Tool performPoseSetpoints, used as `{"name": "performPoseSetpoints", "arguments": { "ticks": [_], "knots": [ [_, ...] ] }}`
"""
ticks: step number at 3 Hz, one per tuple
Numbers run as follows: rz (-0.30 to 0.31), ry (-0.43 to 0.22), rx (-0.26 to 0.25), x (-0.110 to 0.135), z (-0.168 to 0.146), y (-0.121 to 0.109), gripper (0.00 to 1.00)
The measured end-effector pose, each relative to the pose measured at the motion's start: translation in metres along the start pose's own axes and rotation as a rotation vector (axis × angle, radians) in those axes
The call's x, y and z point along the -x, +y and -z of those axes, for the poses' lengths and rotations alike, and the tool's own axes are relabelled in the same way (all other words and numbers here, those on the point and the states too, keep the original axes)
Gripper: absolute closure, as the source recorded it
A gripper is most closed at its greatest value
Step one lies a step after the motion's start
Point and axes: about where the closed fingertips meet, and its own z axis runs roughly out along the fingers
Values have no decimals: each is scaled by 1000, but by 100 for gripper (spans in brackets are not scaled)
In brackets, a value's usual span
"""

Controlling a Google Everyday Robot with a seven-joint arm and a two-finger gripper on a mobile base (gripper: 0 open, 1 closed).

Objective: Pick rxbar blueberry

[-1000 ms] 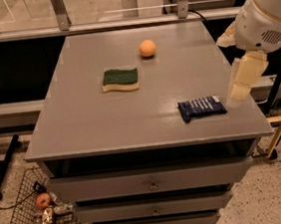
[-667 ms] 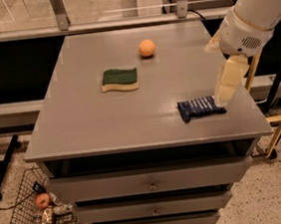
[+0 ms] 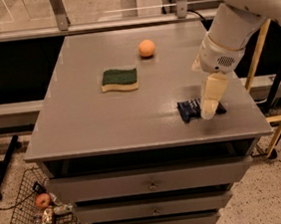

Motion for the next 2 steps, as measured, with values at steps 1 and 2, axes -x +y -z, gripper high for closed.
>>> {"name": "performPoseSetpoints", "arguments": {
  "ticks": [1,2],
  "knots": [
    [6,28,42,4,-17,7,0],
    [6,45,56,4,-25,11,19]
  ]
}}
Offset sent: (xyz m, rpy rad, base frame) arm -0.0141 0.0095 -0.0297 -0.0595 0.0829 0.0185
